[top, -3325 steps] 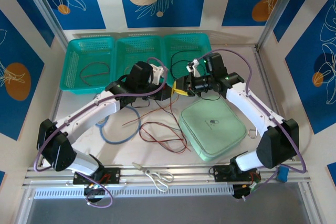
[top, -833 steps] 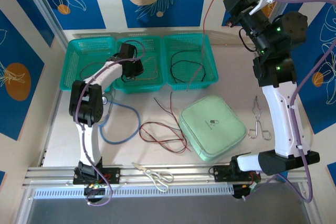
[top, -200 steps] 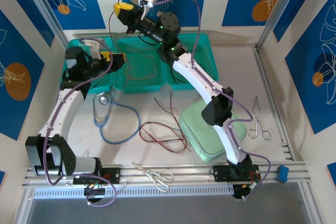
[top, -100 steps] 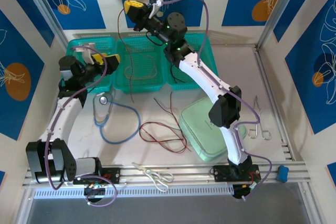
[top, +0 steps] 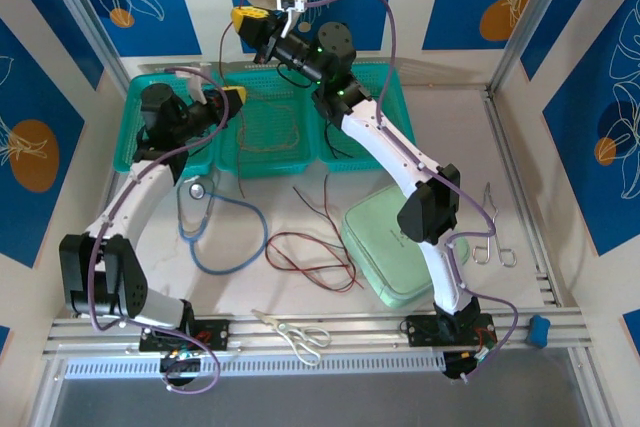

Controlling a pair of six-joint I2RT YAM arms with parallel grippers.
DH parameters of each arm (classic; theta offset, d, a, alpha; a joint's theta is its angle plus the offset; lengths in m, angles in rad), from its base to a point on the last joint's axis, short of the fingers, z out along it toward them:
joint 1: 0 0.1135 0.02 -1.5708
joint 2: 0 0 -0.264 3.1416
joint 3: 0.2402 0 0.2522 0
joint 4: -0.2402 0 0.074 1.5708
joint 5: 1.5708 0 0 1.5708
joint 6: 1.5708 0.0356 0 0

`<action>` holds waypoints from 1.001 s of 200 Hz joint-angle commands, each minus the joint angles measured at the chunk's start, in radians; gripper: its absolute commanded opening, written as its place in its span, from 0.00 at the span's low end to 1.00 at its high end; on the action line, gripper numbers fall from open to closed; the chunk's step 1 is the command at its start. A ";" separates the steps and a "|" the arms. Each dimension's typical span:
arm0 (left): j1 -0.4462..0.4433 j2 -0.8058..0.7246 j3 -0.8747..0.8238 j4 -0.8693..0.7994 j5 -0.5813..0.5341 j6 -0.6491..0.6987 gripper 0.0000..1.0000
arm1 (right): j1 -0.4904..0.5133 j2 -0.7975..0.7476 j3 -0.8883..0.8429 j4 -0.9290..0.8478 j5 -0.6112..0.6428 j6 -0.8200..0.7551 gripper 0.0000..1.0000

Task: Untangle the cables

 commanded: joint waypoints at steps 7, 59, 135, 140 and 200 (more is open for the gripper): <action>-0.007 -0.026 0.047 -0.089 -0.048 0.013 0.00 | -0.016 -0.099 -0.028 -0.003 -0.014 0.008 0.05; 0.013 -0.037 0.289 -0.458 -0.244 0.170 0.00 | -0.082 -0.302 -0.296 0.002 -0.014 0.033 0.99; 0.066 0.109 0.701 -0.622 -0.452 0.324 0.00 | -0.224 -0.763 -0.893 0.014 -0.008 0.009 0.99; 0.070 0.121 0.715 -0.627 -0.467 0.328 0.00 | -0.226 -0.782 -0.921 0.012 -0.006 0.010 0.99; 0.089 0.230 0.521 -0.548 -0.725 0.366 0.00 | -0.221 -0.900 -1.097 -0.007 0.004 0.036 0.99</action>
